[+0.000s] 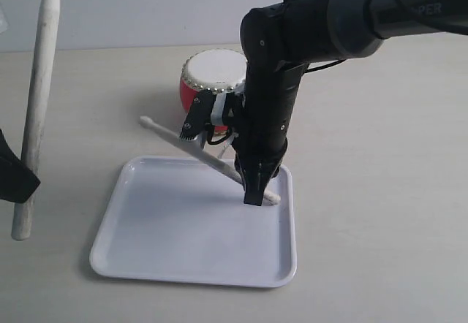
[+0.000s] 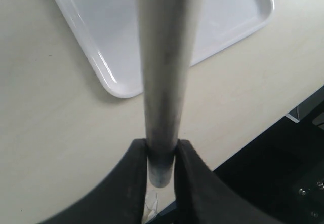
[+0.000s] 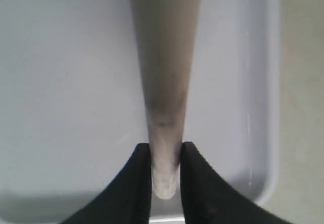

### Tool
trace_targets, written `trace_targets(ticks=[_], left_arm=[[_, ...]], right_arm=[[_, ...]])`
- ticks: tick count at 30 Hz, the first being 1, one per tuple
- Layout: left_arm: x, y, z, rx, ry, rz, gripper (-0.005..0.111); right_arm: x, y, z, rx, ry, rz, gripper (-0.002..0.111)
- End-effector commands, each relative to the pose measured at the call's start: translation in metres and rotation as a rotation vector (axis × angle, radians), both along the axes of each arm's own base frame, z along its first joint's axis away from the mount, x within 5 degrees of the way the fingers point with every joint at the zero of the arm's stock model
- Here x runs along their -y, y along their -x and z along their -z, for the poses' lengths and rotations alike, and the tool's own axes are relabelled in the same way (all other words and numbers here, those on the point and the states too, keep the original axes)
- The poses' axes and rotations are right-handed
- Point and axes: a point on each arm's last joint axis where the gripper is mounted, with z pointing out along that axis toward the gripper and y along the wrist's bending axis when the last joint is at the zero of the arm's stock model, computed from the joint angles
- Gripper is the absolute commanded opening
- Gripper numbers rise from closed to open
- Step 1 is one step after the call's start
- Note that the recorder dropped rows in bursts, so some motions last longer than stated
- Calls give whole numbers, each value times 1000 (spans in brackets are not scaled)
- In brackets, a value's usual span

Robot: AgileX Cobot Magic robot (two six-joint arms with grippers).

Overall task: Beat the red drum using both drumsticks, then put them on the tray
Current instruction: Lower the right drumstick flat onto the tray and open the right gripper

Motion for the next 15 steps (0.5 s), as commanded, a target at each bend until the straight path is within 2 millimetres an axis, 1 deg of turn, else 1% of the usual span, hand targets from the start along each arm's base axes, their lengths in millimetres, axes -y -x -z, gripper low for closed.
trace_targets(ticks=[1,6,10,15], left_arm=[[-1,1,-1,7,7,-1,0],[-1,1,-1,7,7,-1,0],[-1,1,-1,7,7,-1,0],[-1,1,-1,7,7,-1,0]], right_arm=[[-1,1,10,-29,11,-4,0],[-3,-3,17,-9,-1,0,0],[-6,-6,17,32,-34,8,0],[-6,-6,17,31,-37,10,0]])
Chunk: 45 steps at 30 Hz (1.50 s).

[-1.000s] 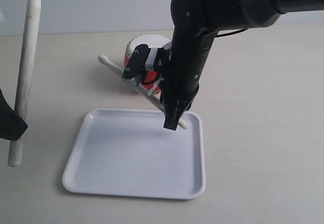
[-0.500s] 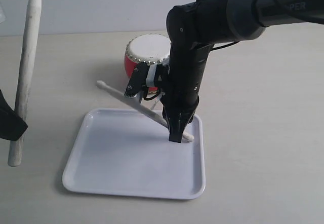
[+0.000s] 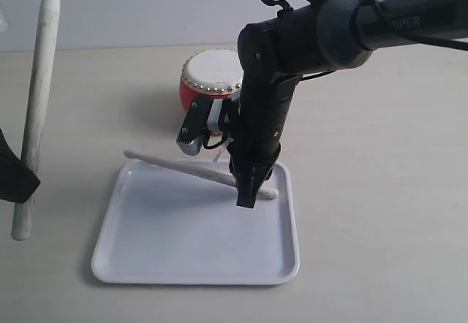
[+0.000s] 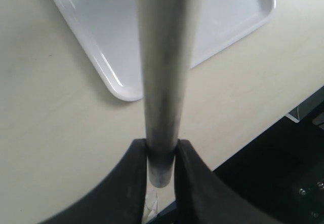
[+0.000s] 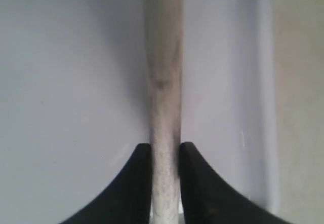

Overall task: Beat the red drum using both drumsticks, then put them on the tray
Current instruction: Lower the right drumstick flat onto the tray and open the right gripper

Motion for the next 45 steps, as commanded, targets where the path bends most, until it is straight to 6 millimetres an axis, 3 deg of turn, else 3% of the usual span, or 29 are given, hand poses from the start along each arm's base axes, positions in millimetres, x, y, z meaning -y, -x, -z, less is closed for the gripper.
trace_targets(ticks=[1,19,24,31,39,45], left_arm=[[-1,1,-1,7,7,-1,0],[1,2,-2,-4,29,-3,0],[1,2,-2,-4,29,-3,0],[1,2,-2,-4,29,-3,0],[1,2,-2,-4,29,-3,0],[1,2,-2,-6,33,-1,0]], right_arm=[[-1,0,2,2,-9,-1,0],[-3,-4,2,41,-30,-14,0],[-1,0,3,4,-2,-34,9],[1,1,3,-7,11,-50,10],[1,2,3,-23,19,-30,38],[2,6,-4,-68,19,96,40]])
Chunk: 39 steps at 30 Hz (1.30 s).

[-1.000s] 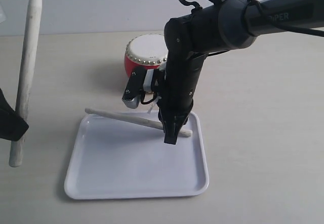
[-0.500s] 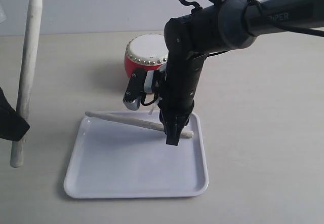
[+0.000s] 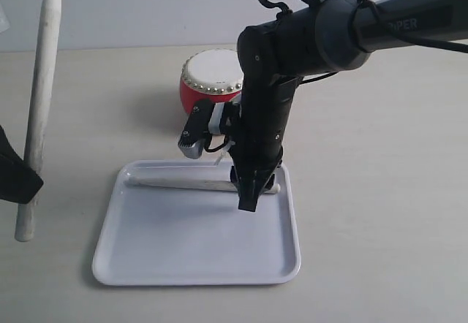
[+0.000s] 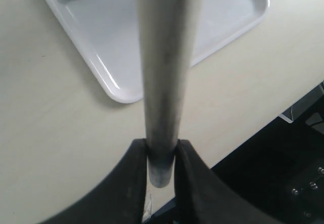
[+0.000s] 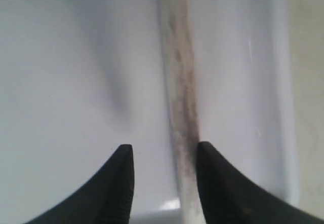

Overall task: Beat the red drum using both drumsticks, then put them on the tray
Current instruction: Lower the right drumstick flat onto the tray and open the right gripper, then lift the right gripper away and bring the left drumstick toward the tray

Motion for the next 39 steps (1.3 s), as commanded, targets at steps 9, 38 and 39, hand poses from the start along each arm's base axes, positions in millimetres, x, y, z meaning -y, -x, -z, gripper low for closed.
trace_targets(ticks=[9,38,39], left_arm=[[9,-15,13,-9,6,32,0],[-16,-26,70,-109,623,87,0],[-16,-26,69,-108,628,85,0]], right_arm=[[-5,27,-42,-242,-110,262,40],[18,58,-135,-561,-1005,293,40],[18,59,-136,-564,-1028,297,40]])
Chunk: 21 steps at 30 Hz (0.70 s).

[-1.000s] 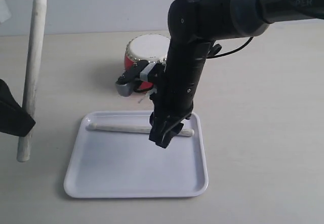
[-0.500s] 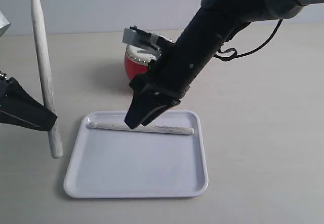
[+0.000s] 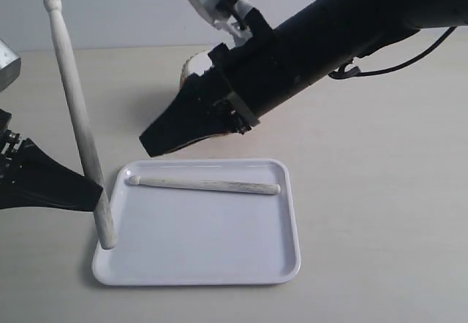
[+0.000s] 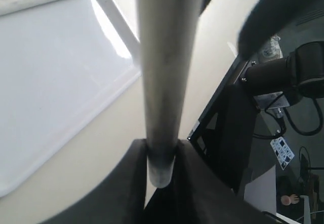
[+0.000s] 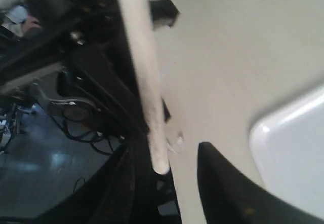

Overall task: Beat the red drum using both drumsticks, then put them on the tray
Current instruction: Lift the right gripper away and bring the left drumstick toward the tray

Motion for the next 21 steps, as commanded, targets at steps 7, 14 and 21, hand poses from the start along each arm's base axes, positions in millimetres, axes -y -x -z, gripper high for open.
trace_targets(ticks=[7,14,21], left_arm=[[4,-1,-4,7,62,-17,0],[8,2,-4,7,62,7,0],[20,5,-7,14,105,45,0]], right_arm=[[4,12,-15,11,-177,53,45],[5,13,-11,6,-176,53,64],[1,15,-14,12,-215,57,64]])
